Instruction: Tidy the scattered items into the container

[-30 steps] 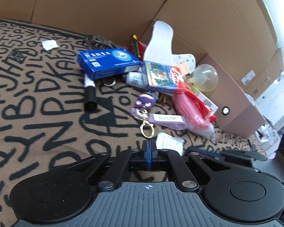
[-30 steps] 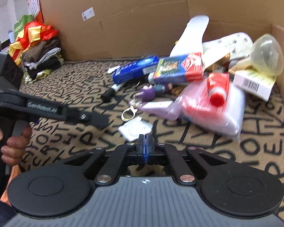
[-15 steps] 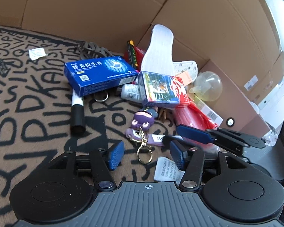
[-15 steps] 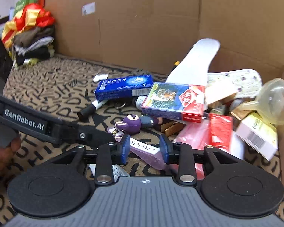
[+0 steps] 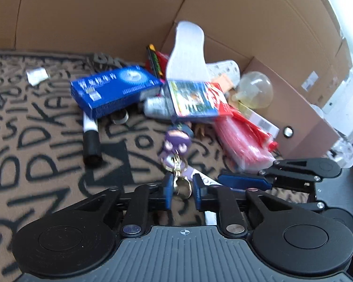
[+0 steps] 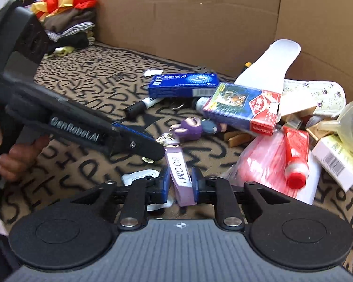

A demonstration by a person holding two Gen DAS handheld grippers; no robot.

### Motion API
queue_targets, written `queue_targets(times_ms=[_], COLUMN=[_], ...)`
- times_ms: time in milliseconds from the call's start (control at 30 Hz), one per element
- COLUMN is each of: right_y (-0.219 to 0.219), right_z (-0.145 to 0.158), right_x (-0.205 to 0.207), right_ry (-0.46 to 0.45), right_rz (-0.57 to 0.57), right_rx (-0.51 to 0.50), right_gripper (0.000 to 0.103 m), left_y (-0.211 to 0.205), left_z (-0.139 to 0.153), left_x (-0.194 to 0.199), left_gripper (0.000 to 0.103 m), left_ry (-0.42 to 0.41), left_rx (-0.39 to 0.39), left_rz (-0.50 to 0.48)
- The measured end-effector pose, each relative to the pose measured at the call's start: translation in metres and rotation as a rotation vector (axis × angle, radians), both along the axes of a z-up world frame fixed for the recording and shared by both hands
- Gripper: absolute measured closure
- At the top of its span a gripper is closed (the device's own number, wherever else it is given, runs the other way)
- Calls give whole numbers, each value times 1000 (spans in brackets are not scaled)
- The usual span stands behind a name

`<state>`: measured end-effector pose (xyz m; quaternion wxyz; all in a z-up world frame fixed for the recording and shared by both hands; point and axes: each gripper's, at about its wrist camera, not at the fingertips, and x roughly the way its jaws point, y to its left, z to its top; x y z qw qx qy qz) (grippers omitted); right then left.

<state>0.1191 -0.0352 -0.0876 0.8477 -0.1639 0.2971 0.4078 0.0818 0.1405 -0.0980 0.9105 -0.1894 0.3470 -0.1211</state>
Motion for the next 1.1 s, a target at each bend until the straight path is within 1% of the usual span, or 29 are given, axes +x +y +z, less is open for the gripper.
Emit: queue_targets(times_ms=[67, 133, 167, 200, 233, 267, 300, 333, 400, 433, 500, 533, 600, 667, 700, 733, 767, 800, 833, 867, 900, 933, 1000, 1033, 1100], right_y=[-5, -11, -13, -15, -16, -17, -17, -17, -15, -14, -12, -11, -9, -9, -9, -9, -11, -12, -15, -17, -21, -25, -33, -37, -44], right_z=[1, 1, 1, 1, 1, 1, 1, 0, 0, -1, -3, -3, -5, -6, -7, -7, -7, -6, -5, -4, -3, -2, 0, 1, 3], right_x=[-9, -17, -19, -20, -20, -18, -17, -15, -12, -11, -9, -8, -7, -9, -10, -10, -10, -9, -7, -5, -4, -5, -8, -9, -15], right_ry=[6, 9, 14, 20, 27, 34, 41, 48, 54, 56, 51, 48, 40, 31, 25, 24, 29, 34, 40, 47, 66, 79, 104, 115, 110], right_rz=[19, 30, 24, 18, 6, -9, -21, -33, -48, -55, -74, -80, -91, -89, -90, -95, -113, -132, -156, -178, -189, -186, -181, -178, -167], right_rx=[2, 6, 15, 25, 37, 48, 56, 63, 76, 81, 85, 85, 85, 87, 86, 88, 97, 106, 113, 122, 137, 150, 176, 188, 191], right_gripper=[85, 85, 84, 83, 83, 80, 77, 75, 66, 63, 50, 48, 41, 37, 37, 37, 40, 50, 56, 67, 72, 73, 79, 80, 80], left_y=[-1, -2, -1, -1, 2, 2, 2, 2, 0, -1, -4, -6, -9, -13, -14, -15, -16, -16, -16, -15, -16, -18, -20, -21, -21], left_z=[-1, 2, 3, 5, 7, 9, 12, 14, 16, 15, 10, 7, 6, 4, 3, 1, 0, 0, 0, 0, 2, 3, 6, 8, 9], left_x=[-5, -9, -9, -9, -7, -3, 1, 6, 18, 25, 40, 46, 52, 58, 59, 60, 60, 59, 57, 55, 51, 46, 37, 30, 16], left_gripper=[71, 69, 63, 50, 42, 34, 31, 31, 30, 30, 30, 30, 30, 31, 36, 44, 60, 74, 74, 75, 75, 75, 76, 76, 76], left_ry=[23, 19, 13, 7, 1, -7, -14, -22, -24, -19, 1, 11, 1, -10, -6, -2, 2, 1, 4, 7, 6, 6, 5, 7, 17], left_rx=[-36, -26, -23, -19, -29, -23, -17, -10, 8, 20, 37, 44, 70, 95, 109, 123, 138, 160, 161, 161, 164, 168, 175, 167, 141], left_rz=[-37, -27, -11, 4, 26, 35, 42, 50, 51, 43, 30, 21, 11, 1, 0, -1, -2, 3, 2, 0, 2, 4, 8, 9, 9])
